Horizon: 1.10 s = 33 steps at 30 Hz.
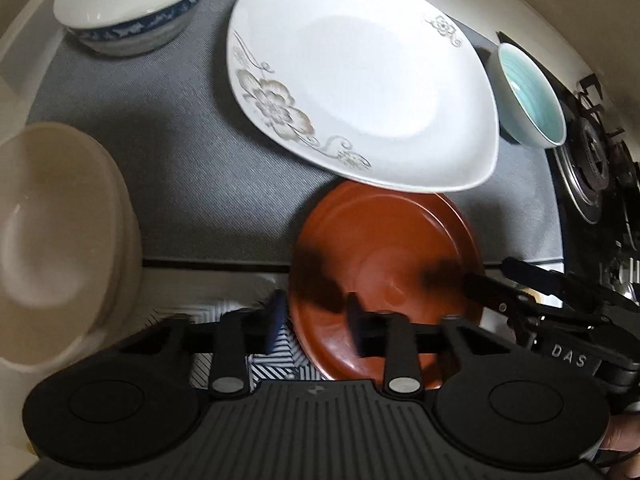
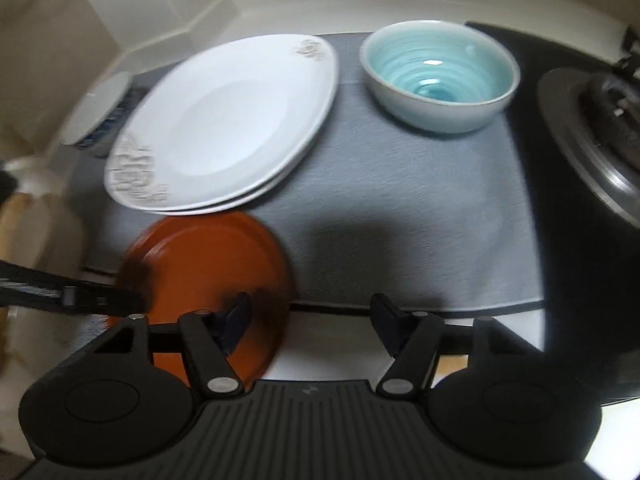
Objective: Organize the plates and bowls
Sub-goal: 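Close both tools on the rim of the terracotta round plate, then lift the terracotta plate onto the stacked square plates and open both tools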
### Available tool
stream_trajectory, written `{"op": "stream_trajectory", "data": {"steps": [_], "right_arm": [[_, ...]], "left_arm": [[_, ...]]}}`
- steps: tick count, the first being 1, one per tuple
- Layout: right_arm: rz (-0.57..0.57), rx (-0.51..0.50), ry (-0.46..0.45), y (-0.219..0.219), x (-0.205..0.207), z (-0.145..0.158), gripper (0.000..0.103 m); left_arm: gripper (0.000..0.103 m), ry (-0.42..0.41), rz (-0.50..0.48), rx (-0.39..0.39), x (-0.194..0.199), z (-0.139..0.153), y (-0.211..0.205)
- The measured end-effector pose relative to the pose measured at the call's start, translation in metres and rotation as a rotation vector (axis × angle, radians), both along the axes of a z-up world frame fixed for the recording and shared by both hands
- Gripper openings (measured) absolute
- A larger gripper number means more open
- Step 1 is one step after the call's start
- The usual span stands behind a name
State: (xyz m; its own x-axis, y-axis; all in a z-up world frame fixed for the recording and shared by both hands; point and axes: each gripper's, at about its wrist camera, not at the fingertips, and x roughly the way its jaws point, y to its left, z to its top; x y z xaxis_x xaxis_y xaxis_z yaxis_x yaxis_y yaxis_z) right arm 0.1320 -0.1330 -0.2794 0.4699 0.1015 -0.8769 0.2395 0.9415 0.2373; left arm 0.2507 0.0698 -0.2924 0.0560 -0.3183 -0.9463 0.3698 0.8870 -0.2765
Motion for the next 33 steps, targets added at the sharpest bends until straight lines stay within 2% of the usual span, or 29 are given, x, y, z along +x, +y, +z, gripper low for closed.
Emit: {"op": "stream_trajectory", "data": {"steps": [1, 3, 6, 7, 8, 9, 10, 11, 15, 18, 21, 22, 25, 26, 28, 33], "right_arm": [[0.002, -0.019, 0.0, 0.002, -0.002, 0.001, 0.081], [0.019, -0.052, 0.002, 0.005, -0.004, 0.004, 0.081], [0.035, -0.06, 0.014, 0.004, -0.001, 0.004, 0.076], [0.04, -0.071, 0.033, 0.006, 0.001, 0.005, 0.066], [0.057, -0.102, 0.041, 0.01, 0.003, 0.006, 0.051], [0.086, -0.138, 0.037, 0.016, 0.005, 0.009, 0.045], [0.121, -0.15, 0.031, 0.021, 0.004, 0.012, 0.032], [0.154, -0.14, 0.028, 0.025, 0.005, 0.013, 0.025], [0.176, -0.163, 0.04, 0.028, 0.006, 0.014, 0.026], [0.16, -0.132, 0.011, 0.023, 0.003, 0.013, 0.026], [0.149, -0.089, -0.001, 0.019, 0.0, 0.011, 0.03], [0.153, -0.084, -0.009, 0.017, -0.001, 0.011, 0.028], [0.182, -0.098, -0.004, 0.018, -0.002, 0.014, 0.016], [0.188, -0.103, -0.006, 0.018, -0.002, 0.017, 0.016], [0.187, -0.103, -0.014, 0.017, -0.004, 0.024, 0.015], [0.165, -0.085, -0.041, 0.013, -0.013, 0.052, 0.015]], "left_arm": [[0.024, -0.002, 0.001, 0.004, -0.002, -0.001, 0.0], [0.017, -0.018, 0.001, 0.019, -0.006, -0.002, 0.001], [0.015, -0.032, 0.006, 0.019, -0.008, -0.002, 0.001], [0.01, -0.021, 0.02, 0.016, -0.008, -0.002, 0.003], [0.009, 0.001, 0.028, 0.006, -0.008, -0.002, 0.004], [0.009, 0.02, 0.028, -0.014, -0.007, -0.002, 0.006], [0.009, 0.03, 0.023, -0.024, -0.009, -0.002, 0.006], [0.008, 0.028, 0.016, -0.018, -0.01, -0.002, 0.005], [0.009, 0.029, 0.029, -0.007, -0.007, -0.007, -0.001], [0.009, 0.036, 0.029, -0.015, -0.005, -0.008, -0.002], [0.009, 0.005, -0.012, 0.003, -0.009, -0.007, -0.006], [0.009, -0.004, -0.026, 0.015, -0.01, -0.006, -0.008], [0.009, -0.02, -0.031, 0.047, -0.012, -0.001, -0.011], [0.009, -0.022, -0.035, 0.048, -0.014, 0.001, -0.011], [0.009, -0.019, -0.051, 0.038, -0.017, 0.008, -0.01], [0.01, -0.015, -0.066, -0.047, -0.019, 0.032, 0.007]]}}
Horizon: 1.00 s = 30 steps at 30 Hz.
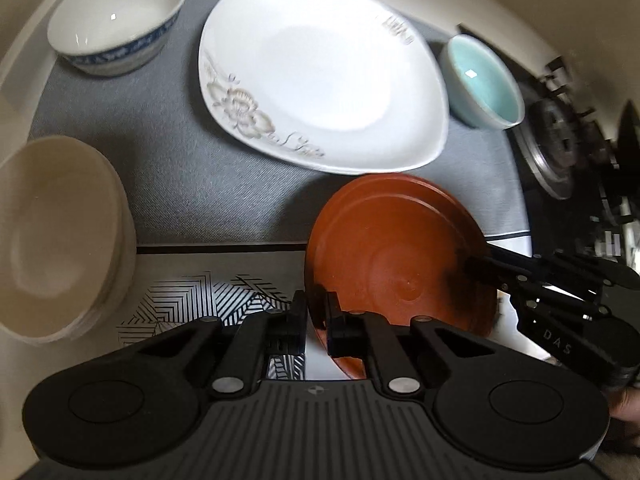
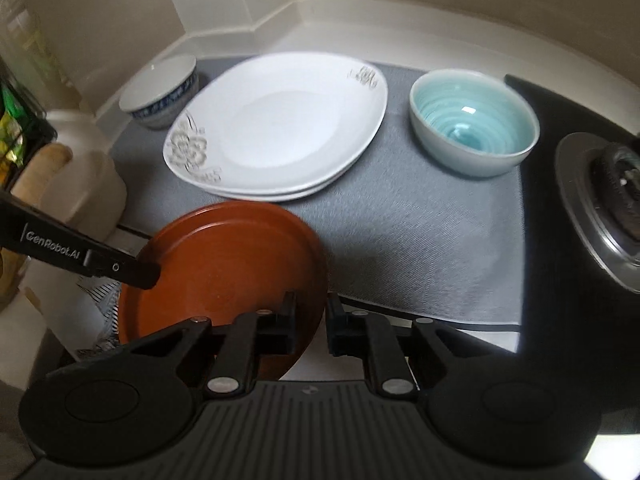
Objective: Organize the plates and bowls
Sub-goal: 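Lift the terracotta plate onto the stacked square plates and open both tools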
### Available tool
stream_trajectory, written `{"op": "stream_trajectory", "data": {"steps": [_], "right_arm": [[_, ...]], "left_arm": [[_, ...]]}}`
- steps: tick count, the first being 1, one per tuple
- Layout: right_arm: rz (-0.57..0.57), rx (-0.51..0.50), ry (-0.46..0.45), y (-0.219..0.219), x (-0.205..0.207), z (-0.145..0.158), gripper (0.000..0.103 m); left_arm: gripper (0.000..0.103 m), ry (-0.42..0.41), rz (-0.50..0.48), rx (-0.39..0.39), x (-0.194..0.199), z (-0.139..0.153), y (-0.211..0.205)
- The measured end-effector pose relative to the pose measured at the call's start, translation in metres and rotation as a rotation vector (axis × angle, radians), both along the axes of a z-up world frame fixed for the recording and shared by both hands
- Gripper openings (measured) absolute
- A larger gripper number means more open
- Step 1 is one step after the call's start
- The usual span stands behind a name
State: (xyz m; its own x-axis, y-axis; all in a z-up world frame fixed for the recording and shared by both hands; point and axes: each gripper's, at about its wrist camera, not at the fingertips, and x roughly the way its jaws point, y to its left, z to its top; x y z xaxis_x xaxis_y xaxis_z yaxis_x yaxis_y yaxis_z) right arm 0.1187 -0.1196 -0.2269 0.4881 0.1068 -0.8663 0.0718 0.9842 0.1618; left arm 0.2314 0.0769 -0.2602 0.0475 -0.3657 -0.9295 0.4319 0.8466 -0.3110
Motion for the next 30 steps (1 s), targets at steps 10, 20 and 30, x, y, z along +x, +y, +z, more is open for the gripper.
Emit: {"op": "stream_trajectory", "data": {"steps": [10, 20, 30], "right_arm": [[0.013, -0.001, -0.078, 0.0, 0.012, 0.036, 0.016], [-0.033, 0.022, -0.098, -0.016, 0.069, 0.02, 0.016], [-0.056, -0.018, -0.104, -0.026, 0.131, -0.011, 0.015]], "left_arm": [[0.009, -0.065, 0.041, -0.037, 0.012, 0.032, 0.016], [0.009, -0.097, 0.167, -0.101, 0.066, 0.035, 0.007], [0.009, -0.144, 0.217, -0.047, 0.122, 0.011, -0.014]]}}
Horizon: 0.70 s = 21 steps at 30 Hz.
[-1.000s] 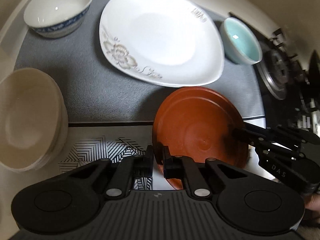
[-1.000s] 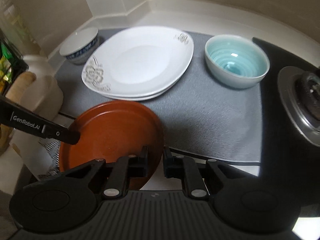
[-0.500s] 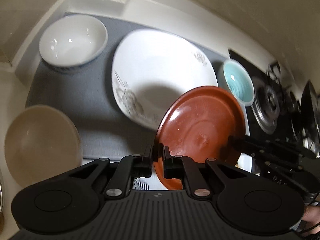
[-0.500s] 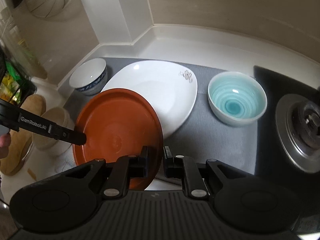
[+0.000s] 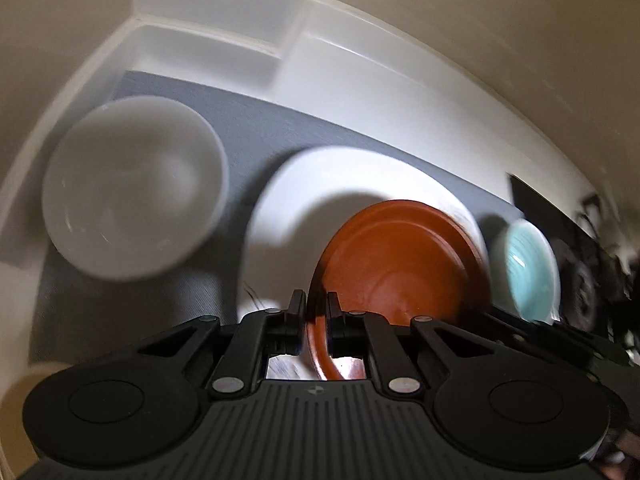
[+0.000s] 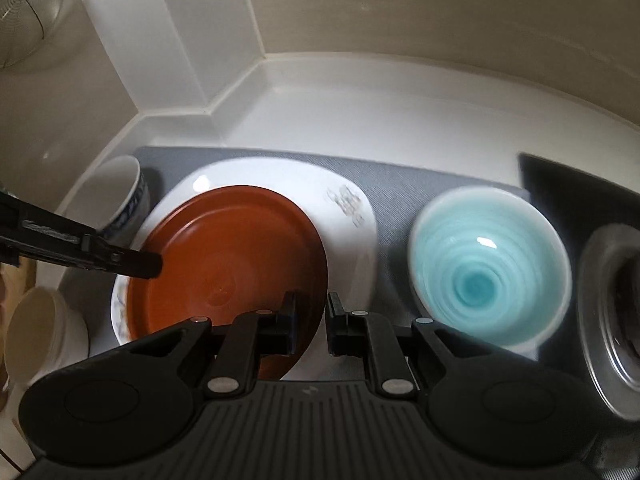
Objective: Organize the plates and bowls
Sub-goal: 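Lift the terracotta plate onto the stacked square plates and open both tools, then close both tools on the rim of the large white bowl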
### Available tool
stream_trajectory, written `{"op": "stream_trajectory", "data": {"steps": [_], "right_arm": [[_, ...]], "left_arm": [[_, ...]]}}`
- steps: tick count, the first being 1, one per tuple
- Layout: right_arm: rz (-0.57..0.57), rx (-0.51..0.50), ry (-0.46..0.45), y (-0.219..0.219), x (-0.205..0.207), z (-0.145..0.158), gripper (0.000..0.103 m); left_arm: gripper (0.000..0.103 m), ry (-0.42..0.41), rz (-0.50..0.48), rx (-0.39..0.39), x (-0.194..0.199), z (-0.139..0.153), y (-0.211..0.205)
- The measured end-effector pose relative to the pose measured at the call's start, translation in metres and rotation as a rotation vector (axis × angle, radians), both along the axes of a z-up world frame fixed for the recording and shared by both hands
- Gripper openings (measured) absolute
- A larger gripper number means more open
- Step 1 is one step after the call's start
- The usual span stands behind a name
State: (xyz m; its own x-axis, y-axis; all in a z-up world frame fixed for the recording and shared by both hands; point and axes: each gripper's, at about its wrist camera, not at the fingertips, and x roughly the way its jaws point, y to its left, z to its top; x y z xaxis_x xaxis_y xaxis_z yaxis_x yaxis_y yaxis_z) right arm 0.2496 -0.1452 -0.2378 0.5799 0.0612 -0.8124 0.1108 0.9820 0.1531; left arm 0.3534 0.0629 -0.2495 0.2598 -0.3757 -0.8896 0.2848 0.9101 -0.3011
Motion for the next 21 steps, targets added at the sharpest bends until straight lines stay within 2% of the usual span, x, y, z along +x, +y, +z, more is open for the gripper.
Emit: {"op": "stream_trajectory", "data": {"steps": [4, 6, 9, 11, 12, 13, 14, 17, 19, 21], "right_arm": [[-0.001, -0.008, -0.003, 0.003, 0.011, -0.009, 0.015], [-0.014, -0.031, 0.007, 0.004, 0.015, -0.012, 0.015], [-0.031, -0.015, 0.026, -0.002, 0.018, -0.018, 0.015], [-0.04, 0.017, 0.025, -0.006, 0.017, -0.018, 0.022], [-0.046, 0.032, 0.018, -0.008, 0.015, -0.017, 0.029], [-0.05, 0.04, 0.007, -0.008, 0.012, -0.014, 0.04], [-0.049, 0.031, -0.006, -0.006, 0.008, -0.011, 0.043], [-0.005, -0.035, -0.038, 0.007, 0.002, 0.0, 0.043], [0.048, -0.04, -0.064, 0.016, 0.002, 0.009, 0.043], [0.082, -0.002, -0.089, 0.023, 0.007, 0.019, 0.043]], "left_arm": [[0.009, -0.02, 0.019, 0.04, 0.01, -0.012, -0.002], [0.008, -0.036, 0.012, 0.026, 0.012, -0.015, -0.003], [0.008, -0.04, 0.001, 0.009, 0.012, -0.018, -0.003], [0.009, -0.019, -0.002, -0.022, 0.012, -0.019, 0.002], [0.013, -0.015, 0.002, -0.045, 0.009, -0.017, 0.008], [0.022, -0.022, 0.002, -0.063, 0.006, -0.012, 0.015], [0.037, -0.041, 0.002, -0.071, 0.002, -0.007, 0.023], [0.051, -0.119, 0.041, -0.089, -0.012, 0.016, 0.058], [0.052, -0.181, 0.096, -0.068, -0.018, 0.029, 0.084], [0.052, -0.225, 0.149, -0.067, -0.021, 0.04, 0.108]]}}
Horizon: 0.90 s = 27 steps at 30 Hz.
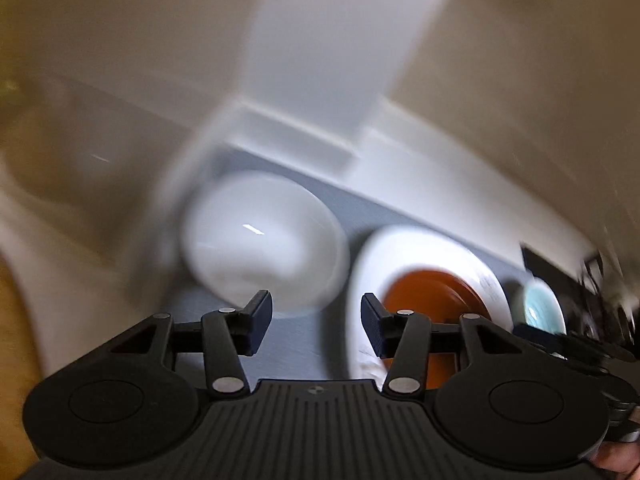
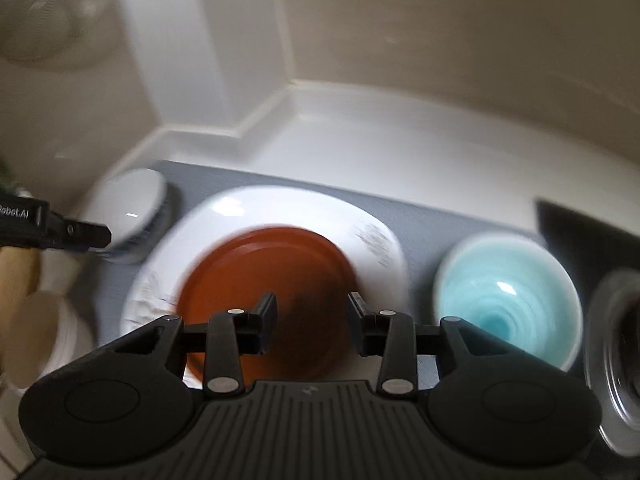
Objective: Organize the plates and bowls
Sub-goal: 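Close both tools on the rim of the large white bowl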
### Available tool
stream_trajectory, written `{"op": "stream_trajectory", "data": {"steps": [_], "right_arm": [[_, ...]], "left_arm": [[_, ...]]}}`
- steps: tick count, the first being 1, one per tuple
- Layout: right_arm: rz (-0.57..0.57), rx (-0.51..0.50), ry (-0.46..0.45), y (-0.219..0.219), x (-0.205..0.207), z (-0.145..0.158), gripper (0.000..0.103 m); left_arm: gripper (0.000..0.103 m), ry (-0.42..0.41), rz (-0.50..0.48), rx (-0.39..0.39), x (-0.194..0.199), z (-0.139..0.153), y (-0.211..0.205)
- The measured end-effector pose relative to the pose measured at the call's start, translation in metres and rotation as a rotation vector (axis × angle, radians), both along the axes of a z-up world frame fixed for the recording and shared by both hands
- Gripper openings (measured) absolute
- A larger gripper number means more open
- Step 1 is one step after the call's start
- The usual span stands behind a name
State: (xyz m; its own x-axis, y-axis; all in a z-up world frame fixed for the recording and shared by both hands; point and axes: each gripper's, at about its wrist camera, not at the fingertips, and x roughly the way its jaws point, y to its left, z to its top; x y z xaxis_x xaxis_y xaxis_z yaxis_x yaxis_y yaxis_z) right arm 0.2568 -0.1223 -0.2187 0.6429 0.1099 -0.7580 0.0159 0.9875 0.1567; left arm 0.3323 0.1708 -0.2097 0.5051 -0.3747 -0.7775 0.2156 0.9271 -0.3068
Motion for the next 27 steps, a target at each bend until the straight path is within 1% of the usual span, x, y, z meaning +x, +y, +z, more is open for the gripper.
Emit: {"op": "stream_trajectory", "data": {"steps": [1, 2, 3, 4, 5, 7, 8, 9, 10, 12, 14, 15, 16, 18, 19, 20, 21, 22, 23, 25, 27], "right_arm": [[0.016, 0.027, -0.011, 0.004, 0.004, 0.004, 0.045], [0.027, 0.053, -0.024, 0.008, 0.008, 0.007, 0.055], [0.033, 0.079, -0.038, 0.012, 0.013, 0.009, 0.061], [0.041, 0.105, -0.049, 0.018, 0.018, 0.01, 0.072], [0.054, 0.131, -0.052, 0.023, 0.024, 0.009, 0.076], [0.083, 0.165, -0.034, 0.035, 0.037, 0.003, 0.076], [0.089, 0.162, -0.025, 0.042, 0.043, 0.001, 0.076], [0.094, 0.167, -0.017, 0.048, 0.05, -0.001, 0.076], [0.097, 0.184, -0.014, 0.052, 0.057, -0.002, 0.074], [0.111, 0.211, -0.015, 0.061, 0.07, -0.004, 0.068], [0.132, 0.205, -0.004, 0.073, 0.084, -0.006, 0.056], [0.145, 0.198, 0.008, 0.079, 0.091, -0.008, 0.052], [0.16, 0.192, 0.017, 0.085, 0.097, -0.01, 0.045], [0.185, 0.156, 0.032, 0.098, 0.107, -0.015, 0.043], [0.192, 0.143, 0.048, 0.103, 0.112, -0.018, 0.041], [0.186, 0.136, 0.065, 0.106, 0.117, -0.022, 0.039], [0.175, 0.123, 0.08, 0.108, 0.12, -0.025, 0.036], [0.169, 0.108, 0.092, 0.11, 0.121, -0.028, 0.025], [0.171, 0.112, 0.102, 0.111, 0.121, -0.029, 0.016], [0.181, 0.12, 0.105, 0.113, 0.116, -0.027, 0.015], [0.199, 0.121, 0.131, 0.115, 0.108, -0.025, 0.015]], "left_arm": [[0.051, -0.016, 0.033, 0.003, 0.0, 0.003, 0.01], [0.05, -0.035, 0.059, 0.006, 0.001, 0.004, 0.017], [0.05, -0.046, 0.075, 0.015, 0.004, 0.003, 0.022], [0.049, -0.04, 0.094, 0.033, 0.008, 0.001, 0.025], [0.043, -0.035, 0.108, 0.041, 0.012, -0.003, 0.027], [0.035, -0.018, 0.144, 0.048, 0.02, -0.011, 0.029], [0.033, -0.005, 0.158, 0.052, 0.024, -0.014, 0.031], [0.033, -0.001, 0.172, 0.047, 0.027, -0.017, 0.031], [0.033, 0.009, 0.191, 0.041, 0.03, -0.02, 0.034], [0.03, 0.059, 0.217, 0.032, 0.037, -0.031, 0.039], [0.03, 0.086, 0.231, 0.003, 0.041, -0.038, 0.043], [0.03, 0.089, 0.23, -0.006, 0.042, -0.039, 0.044], [0.029, 0.091, 0.232, -0.009, 0.044, -0.04, 0.044], [0.026, 0.097, 0.233, -0.008, 0.047, -0.041, 0.043], [0.022, 0.104, 0.233, -0.013, 0.047, -0.041, 0.043], [0.015, 0.11, 0.224, -0.02, 0.049, -0.042, 0.042], [0.012, 0.115, 0.21, -0.025, 0.048, -0.041, 0.039], [0.012, 0.113, 0.204, -0.015, 0.048, -0.04, 0.037], [0.012, 0.112, 0.195, 0.003, 0.047, -0.039, 0.034], [0.012, 0.135, 0.174, 0.054, 0.04, -0.037, 0.03], [0.014, 0.171, 0.162, 0.045, 0.028, -0.035, 0.036]]}}
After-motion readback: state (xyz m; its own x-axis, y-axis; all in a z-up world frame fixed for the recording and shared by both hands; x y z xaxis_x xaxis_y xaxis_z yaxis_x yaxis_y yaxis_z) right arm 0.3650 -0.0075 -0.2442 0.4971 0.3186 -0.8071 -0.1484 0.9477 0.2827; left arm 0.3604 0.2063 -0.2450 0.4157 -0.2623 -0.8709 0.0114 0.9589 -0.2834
